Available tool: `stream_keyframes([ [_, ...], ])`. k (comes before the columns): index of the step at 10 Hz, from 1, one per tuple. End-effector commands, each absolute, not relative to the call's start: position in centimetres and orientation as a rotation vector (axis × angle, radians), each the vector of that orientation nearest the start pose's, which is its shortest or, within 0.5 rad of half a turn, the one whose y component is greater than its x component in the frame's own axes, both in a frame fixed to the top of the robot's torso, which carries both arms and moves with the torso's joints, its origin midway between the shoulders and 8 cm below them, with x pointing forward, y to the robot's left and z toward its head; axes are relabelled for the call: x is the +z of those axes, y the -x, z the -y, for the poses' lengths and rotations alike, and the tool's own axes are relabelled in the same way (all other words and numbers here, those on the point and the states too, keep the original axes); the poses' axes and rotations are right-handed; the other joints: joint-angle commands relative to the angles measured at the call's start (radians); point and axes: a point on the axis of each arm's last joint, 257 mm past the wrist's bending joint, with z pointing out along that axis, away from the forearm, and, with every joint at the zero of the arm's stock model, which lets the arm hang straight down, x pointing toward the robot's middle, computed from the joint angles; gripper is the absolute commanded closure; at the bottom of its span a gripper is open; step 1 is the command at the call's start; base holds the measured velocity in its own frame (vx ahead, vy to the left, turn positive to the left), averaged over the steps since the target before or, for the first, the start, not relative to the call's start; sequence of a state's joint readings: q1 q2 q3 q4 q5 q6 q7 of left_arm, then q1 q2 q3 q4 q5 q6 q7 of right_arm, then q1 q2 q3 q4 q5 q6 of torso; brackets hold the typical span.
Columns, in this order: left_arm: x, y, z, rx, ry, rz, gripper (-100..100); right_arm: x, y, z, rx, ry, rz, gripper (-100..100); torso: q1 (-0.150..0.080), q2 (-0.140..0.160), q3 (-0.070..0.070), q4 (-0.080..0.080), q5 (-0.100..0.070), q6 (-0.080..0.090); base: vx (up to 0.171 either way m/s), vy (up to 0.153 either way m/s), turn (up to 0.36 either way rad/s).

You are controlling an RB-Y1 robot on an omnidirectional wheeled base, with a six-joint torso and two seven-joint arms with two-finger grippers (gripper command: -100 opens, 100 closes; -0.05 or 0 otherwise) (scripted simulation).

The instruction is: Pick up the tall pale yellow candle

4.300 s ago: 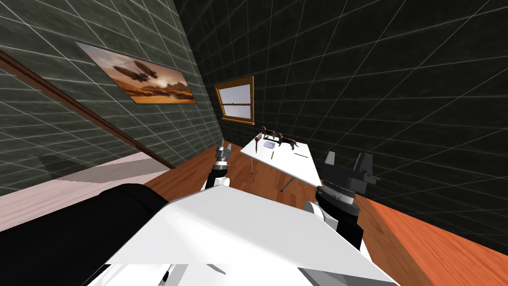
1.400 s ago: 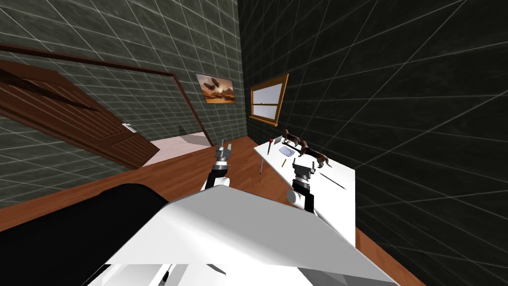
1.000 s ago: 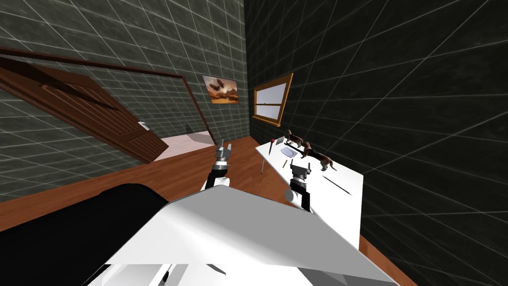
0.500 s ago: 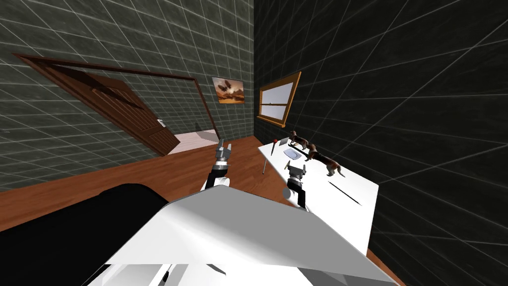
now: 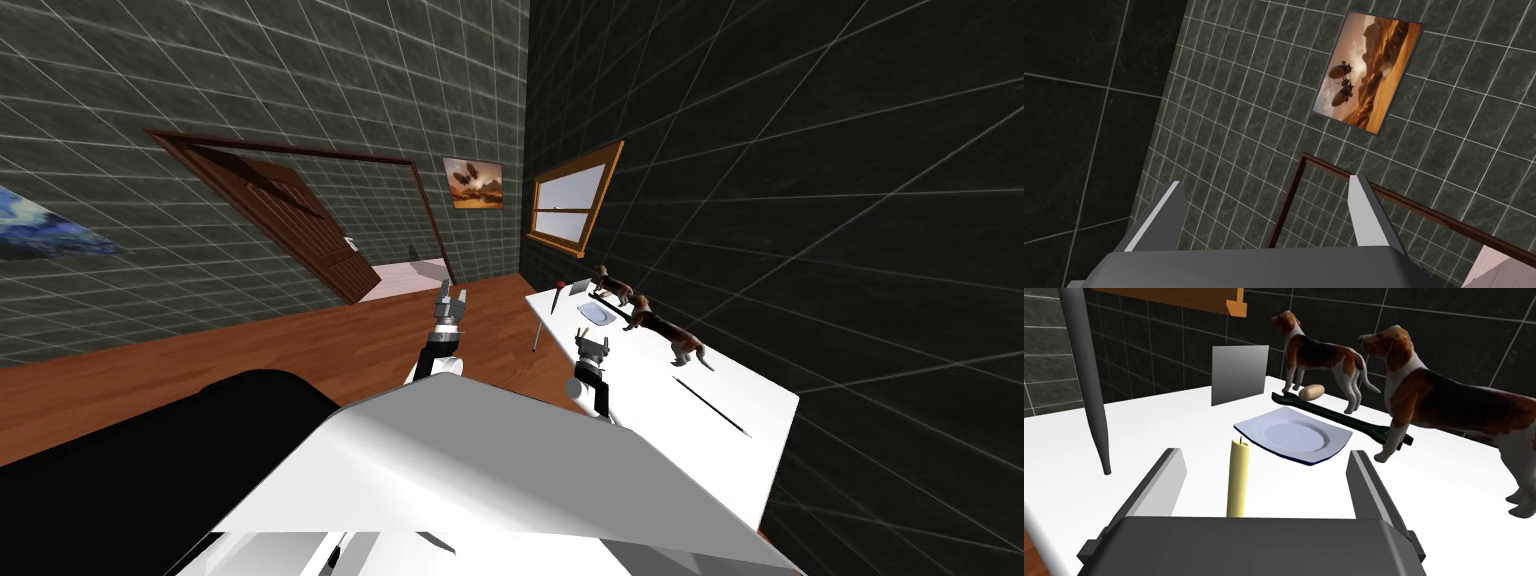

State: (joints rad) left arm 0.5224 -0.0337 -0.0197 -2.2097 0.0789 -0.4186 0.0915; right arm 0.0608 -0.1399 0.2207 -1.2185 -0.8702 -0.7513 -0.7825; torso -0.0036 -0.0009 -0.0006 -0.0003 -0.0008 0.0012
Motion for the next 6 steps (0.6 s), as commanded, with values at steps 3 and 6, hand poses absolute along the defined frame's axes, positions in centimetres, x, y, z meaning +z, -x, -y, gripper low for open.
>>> stream_keyframes([
  [3, -3.2, -36.6, -29.2, -1.402, 0.914, -0.616, 0, -32.8, -47.5, 30.6, -2.482, 2.342, -0.340, -100, 0.000, 0.000, 0.000, 0.000, 0.000, 0.000, -0.028, -0.055, 0.175],
  [6, -3.2, -36.6, -29.2, -1.402, 0.914, -0.616, 0, -35.1, -47.6, 30.8, -2.398, 2.373, -0.411, -100, 0.001, 0.000, 0.000, 0.000, 0.000, 0.000, -0.022, -0.043, 0.144],
])
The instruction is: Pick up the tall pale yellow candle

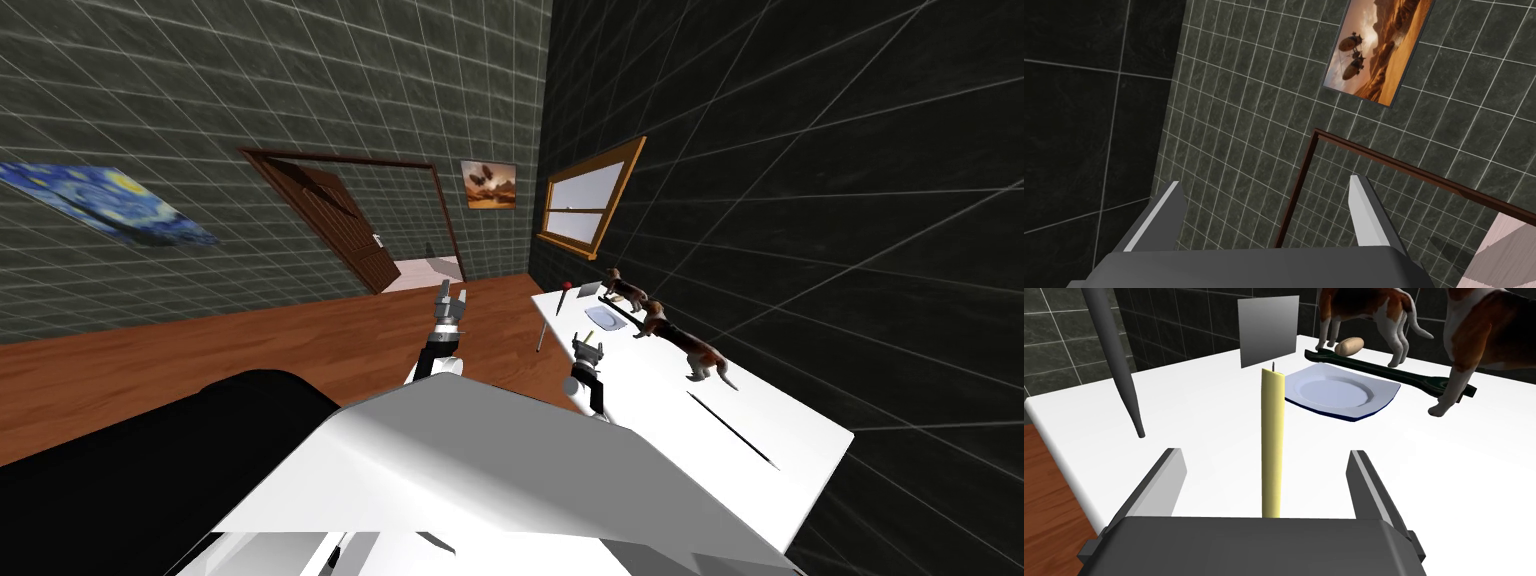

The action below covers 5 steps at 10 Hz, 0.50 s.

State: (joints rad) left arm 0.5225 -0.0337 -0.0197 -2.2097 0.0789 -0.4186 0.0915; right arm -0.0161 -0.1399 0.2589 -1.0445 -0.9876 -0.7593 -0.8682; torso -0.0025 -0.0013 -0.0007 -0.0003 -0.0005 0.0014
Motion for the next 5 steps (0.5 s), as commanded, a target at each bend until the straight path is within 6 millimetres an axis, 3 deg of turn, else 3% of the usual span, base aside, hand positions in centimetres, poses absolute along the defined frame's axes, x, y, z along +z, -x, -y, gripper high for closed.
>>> stream_keyframes([
  [1, -3.2, -36.6, -29.2, -1.402, 0.914, -0.616, 0, -35.7, -47.6, 30.9, -2.379, 2.380, -0.428, -100, 0.000, 0.000, 0.000, 0.000, 0.000, 0.000, -0.017, -0.045, 0.125],
  [3, -3.2, -36.5, -29.2, -1.402, 0.914, -0.616, 0, -35.5, -47.6, 30.9, -2.381, 2.380, -0.425, -100, 0.001, 0.000, 0.000, 0.000, 0.000, 0.000, -0.010, -0.020, 0.017],
  [4, -3.2, -36.5, -29.2, -1.402, 0.914, -0.616, 0, -35.6, -47.6, 30.9, -2.380, 2.380, -0.427, 0, 0.002, -0.001, 0.000, 0.000, 0.000, 0.000, 0.000, 0.000, 0.000],
  [5, -3.2, -36.5, -29.2, -1.402, 0.914, -0.616, 0, -35.6, -45.6, 33.9, -2.431, 2.379, -0.459, -100, 0.002, -0.001, -0.001, 0.000, 0.001, 0.000, 0.114, 0.061, -0.005],
])
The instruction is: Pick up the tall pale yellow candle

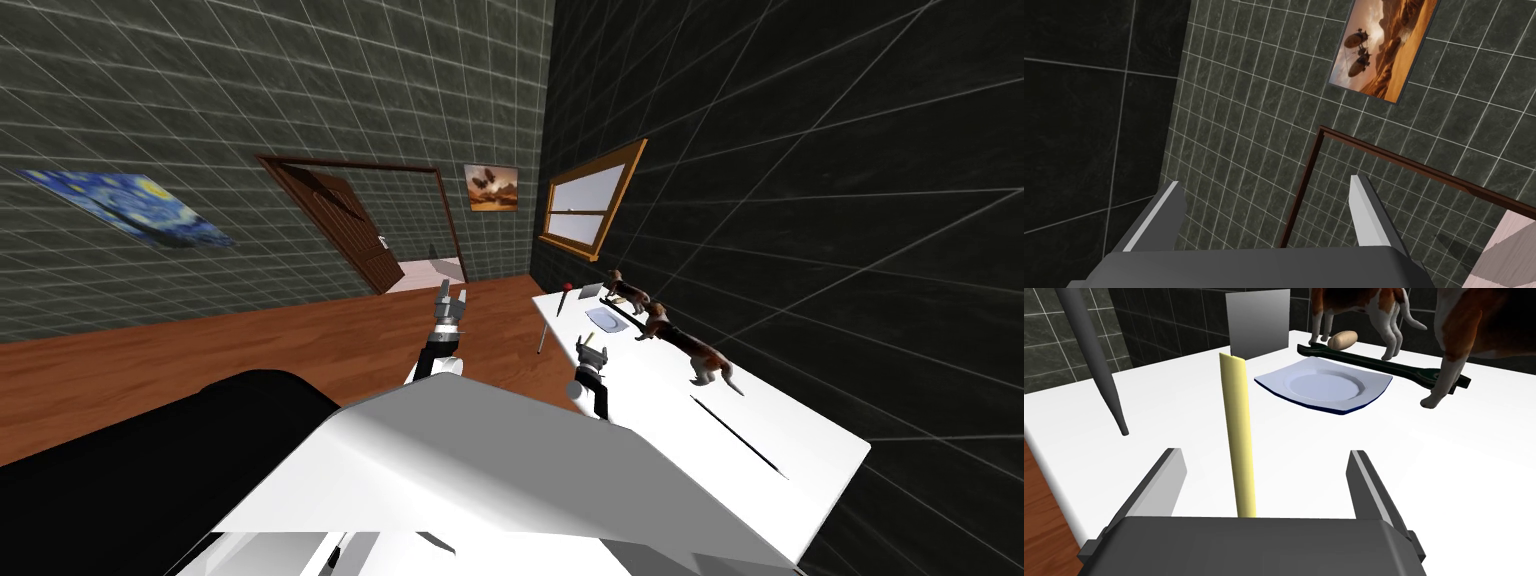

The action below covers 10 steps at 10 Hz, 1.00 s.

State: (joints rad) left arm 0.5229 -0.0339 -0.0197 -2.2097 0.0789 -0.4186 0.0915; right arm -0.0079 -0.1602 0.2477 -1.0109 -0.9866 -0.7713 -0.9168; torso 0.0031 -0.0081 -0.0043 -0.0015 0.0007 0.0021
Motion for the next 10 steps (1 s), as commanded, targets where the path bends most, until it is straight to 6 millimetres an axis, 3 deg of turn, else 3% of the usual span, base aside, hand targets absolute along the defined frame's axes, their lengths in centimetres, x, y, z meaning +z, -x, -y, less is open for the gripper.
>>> stream_keyframes([
  [1, -3.2, -36.5, -29.2, -1.402, 0.914, -0.616, 0, -36.0, -44.9, 33.8, -2.418, 2.375, -0.459, -100, 0.000, 0.000, 0.000, 0.000, 0.000, 0.000, 0.166, 0.091, -0.016],
  [2, -3.2, -36.5, -29.2, -1.402, 0.914, -0.616, 0, -36.4, -44.5, 34.0, -2.404, 2.374, -0.479, -100, 0.002, -0.003, -0.002, -0.001, 0.000, 0.000, 0.095, 0.047, -0.008],
  [3, -3.2, -36.5, -29.2, -1.402, 0.914, -0.616, 0, -36.0, -42.7, 36.8, -2.465, 2.379, -0.487, -100, 0.001, -0.001, -0.001, -0.001, 0.000, 0.000, 0.163, 0.076, -0.003],
  [5, -3.2, -36.5, -29.2, -1.402, 0.914, -0.616, 0, -36.9, -41.5, 36.8, -2.430, 2.360, -0.515, -100, 0.002, -0.004, -0.003, -0.001, 0.001, 0.000, 0.105, 0.056, -0.007],
  [6, -3.2, -36.5, -29.2, -1.402, 0.914, -0.616, 0, -35.7, -40.3, 39.1, -2.502, 2.339, -0.511, -100, 0.000, 0.000, 0.000, 0.000, 0.000, 0.000, 0.133, 0.054, -0.007],
  [8, -3.2, -36.5, -29.2, -1.402, 0.914, -0.616, 0, -37.4, -38.1, 39.4, -2.447, 2.358, -0.540, -100, 0.001, -0.003, -0.002, -0.001, 0.000, 0.000, 0.105, 0.054, -0.007],
  [9, -3.2, -36.5, -29.2, -1.402, 0.914, -0.616, 0, -36.4, -36.5, 41.6, -2.513, 2.350, -0.520, -100, 0.000, 0.000, 0.000, 0.000, 0.000, 0.000, 0.121, 0.071, -0.007],
  [10, -3.2, -36.5, -29.2, -1.402, 0.914, -0.616, 0, -37.4, -34.9, 41.6, -2.482, 2.380, -0.510, -100, 0.001, -0.002, -0.001, 0.000, 0.000, 0.000, 0.143, 0.078, -0.013],
])
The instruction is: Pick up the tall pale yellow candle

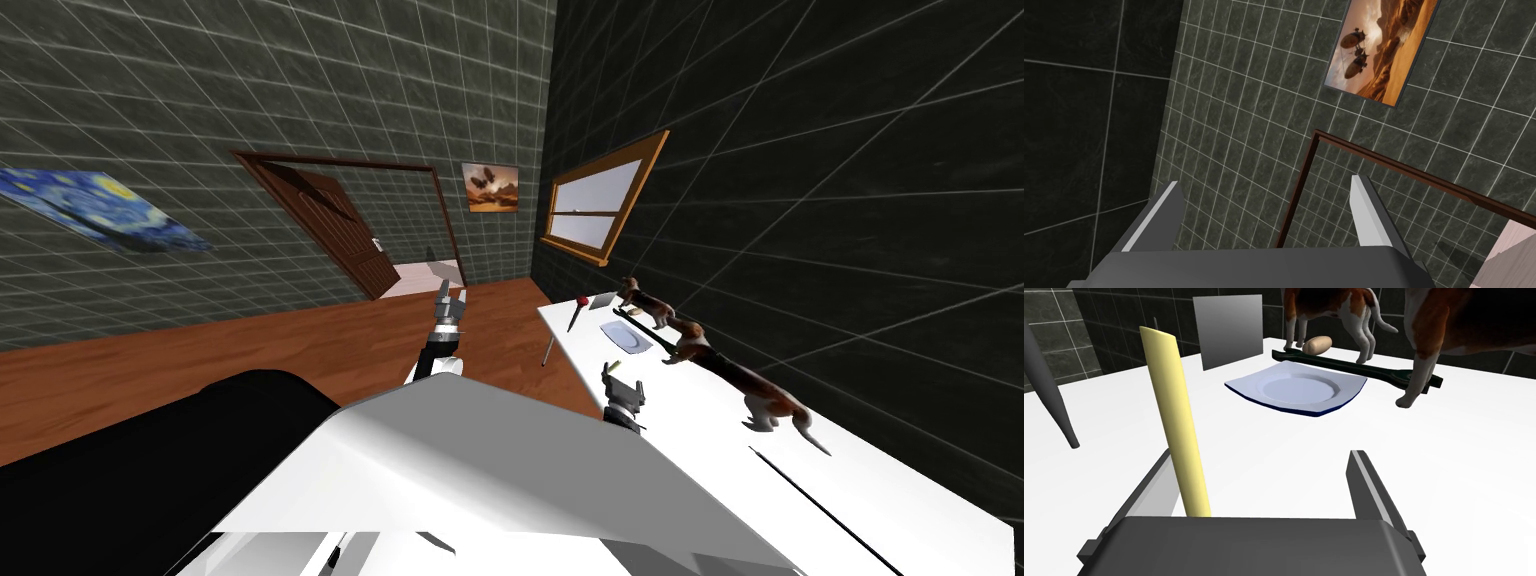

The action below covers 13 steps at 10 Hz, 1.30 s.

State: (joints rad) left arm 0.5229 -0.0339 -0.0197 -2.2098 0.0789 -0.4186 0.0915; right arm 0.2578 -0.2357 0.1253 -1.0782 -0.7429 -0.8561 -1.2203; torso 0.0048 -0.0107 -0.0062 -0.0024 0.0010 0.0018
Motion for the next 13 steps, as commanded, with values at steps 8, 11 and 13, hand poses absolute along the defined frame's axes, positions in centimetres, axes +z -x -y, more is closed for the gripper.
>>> stream_keyframes([
  [8, -3.2, -36.5, -29.2, -1.402, 0.914, -0.616, 0, -37.1, -28.2, 45.3, -2.479, 2.344, -0.525, -100, -0.001, 0.001, 0.001, 0.001, 0.000, 0.000, 0.094, 0.048, -0.006],
  [11, -3.2, -36.5, -29.2, -1.402, 0.914, -0.616, 0, -36.7, -25.1, 46.7, -2.482, 2.366, -0.474, -100, -0.001, 0.001, 0.001, 0.001, 0.000, 0.000, 0.105, 0.057, -0.006],
  [13, -3.2, -36.5, -29.2, -1.402, 0.914, -0.616, 0, -35.4, -23.5, 48.1, -2.512, 2.341, -0.445, -100, -0.002, 0.003, 0.002, 0.001, 0.000, 0.000, 0.098, 0.044, -0.006],
])
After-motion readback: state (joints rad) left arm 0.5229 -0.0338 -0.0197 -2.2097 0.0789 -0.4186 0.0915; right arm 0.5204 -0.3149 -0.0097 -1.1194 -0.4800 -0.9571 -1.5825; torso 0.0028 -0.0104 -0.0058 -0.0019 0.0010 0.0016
